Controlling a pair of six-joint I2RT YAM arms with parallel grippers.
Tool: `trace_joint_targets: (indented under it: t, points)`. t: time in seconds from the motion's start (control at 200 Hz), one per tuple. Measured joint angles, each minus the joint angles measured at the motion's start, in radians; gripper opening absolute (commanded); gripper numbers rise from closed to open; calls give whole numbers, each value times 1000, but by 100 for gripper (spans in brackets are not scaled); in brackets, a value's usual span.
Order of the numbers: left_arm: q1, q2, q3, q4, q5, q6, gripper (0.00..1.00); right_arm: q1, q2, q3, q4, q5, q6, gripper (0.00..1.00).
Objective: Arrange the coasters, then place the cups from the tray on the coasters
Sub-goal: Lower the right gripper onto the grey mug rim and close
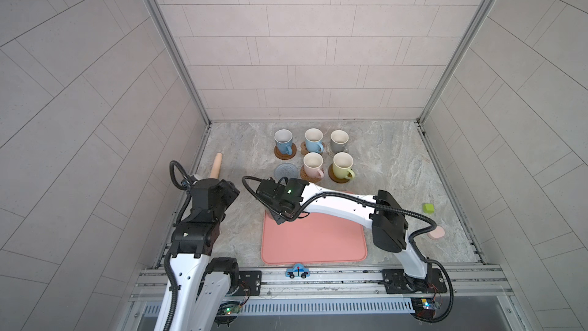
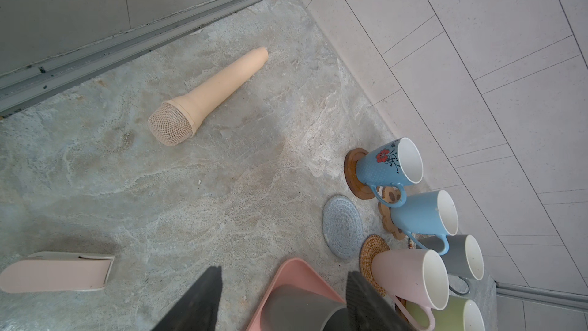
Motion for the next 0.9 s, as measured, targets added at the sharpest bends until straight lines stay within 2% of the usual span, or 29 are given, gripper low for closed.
trace_joint_targets:
  t: [0.42, 0.901]
  points:
    - [0, -2, -10, 0, 4, 0, 69, -1, 12, 0, 13, -6, -11, 14]
    - [0, -5, -11, 0, 5, 0, 69, -2, 12, 0, 13, -6, -12, 11]
